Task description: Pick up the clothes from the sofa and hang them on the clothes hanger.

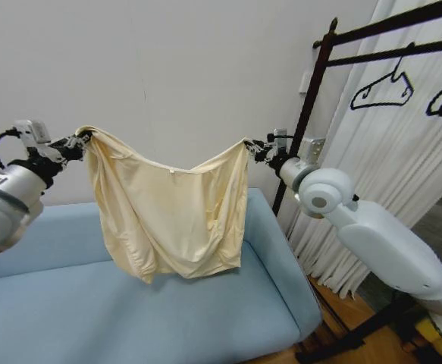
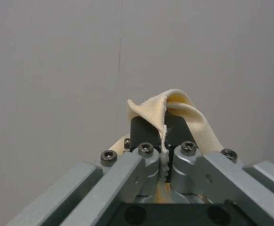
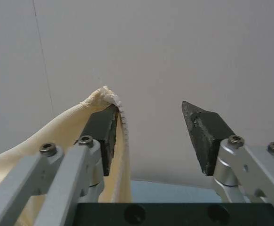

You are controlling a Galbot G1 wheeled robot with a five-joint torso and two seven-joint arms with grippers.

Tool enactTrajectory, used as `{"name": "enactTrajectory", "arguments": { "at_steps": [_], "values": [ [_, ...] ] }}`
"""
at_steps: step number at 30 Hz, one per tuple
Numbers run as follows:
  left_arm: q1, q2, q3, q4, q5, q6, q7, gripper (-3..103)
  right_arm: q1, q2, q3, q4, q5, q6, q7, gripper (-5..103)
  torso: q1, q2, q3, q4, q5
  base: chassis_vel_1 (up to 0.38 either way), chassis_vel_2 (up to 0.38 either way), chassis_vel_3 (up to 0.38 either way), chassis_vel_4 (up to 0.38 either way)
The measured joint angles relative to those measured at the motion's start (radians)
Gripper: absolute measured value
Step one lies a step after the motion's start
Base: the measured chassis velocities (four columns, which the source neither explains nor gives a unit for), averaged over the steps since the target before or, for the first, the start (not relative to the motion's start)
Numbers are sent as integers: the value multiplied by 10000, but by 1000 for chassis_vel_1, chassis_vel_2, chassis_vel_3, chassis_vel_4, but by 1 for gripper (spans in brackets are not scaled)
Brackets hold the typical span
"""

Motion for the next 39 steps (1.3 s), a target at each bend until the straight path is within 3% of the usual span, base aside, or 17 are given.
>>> {"name": "enactTrajectory", "arguments": {
  "at_steps": [4, 7, 9, 13, 21, 24, 27, 37, 39],
  "values": [
    [127, 52, -76, -39, -53, 6, 15, 1, -67, -96, 130, -39, 128, -101, -56, 58, 0, 0, 0, 0, -1, 0, 0, 0, 0],
    [76, 93, -67, -48, -86, 7, 15, 1, -299, -198, 285, 41, 399, -248, -263, 75, 0, 0, 0, -1, -1, 0, 0, 0, 0],
    [37, 114, -54, -48, -110, 8, 16, 1, -394, -230, 307, 77, 433, -271, -329, 75, 0, 0, 0, -1, 0, 0, 0, 0, 0],
    [-26, 182, -44, -48, -184, 26, 19, 1, -739, -282, 479, 174, 798, -578, -384, 96, 0, 0, 0, -1, 1, 0, 0, 0, 0],
    [13, 221, -111, -40, -226, 31, 20, 1, -734, -361, 760, 172, 1993, -1212, -222, 100, 0, 0, 0, 0, 1, 0, 0, 0, 0],
    [-5, 217, -111, -35, -231, 32, 22, 1, -715, -551, 1035, 174, 3570, -2202, -47, 100, 0, 0, 0, 0, -1, 0, 0, 0, 0],
    [-5, 190, -111, -42, -232, 32, 23, 1, -839, -659, 1120, 233, 4255, -2452, 85, 100, 0, 0, 0, -2, 0, 0, 0, 0, 0],
    [60, 46, -148, -28, -248, 34, 0, 1, -1016, -433, 1592, -76, 6487, -2500, 972, 100, 0, 0, 0, 0, 0, 0, 0, 0, 0],
    [90, 26, -165, -41, -249, 35, -9, 1, -1016, -395, 1622, -122, 6473, -2488, 979, 100, 0, 0, 0, -1, 0, 0, 0, 0, 0]
  ]
}}
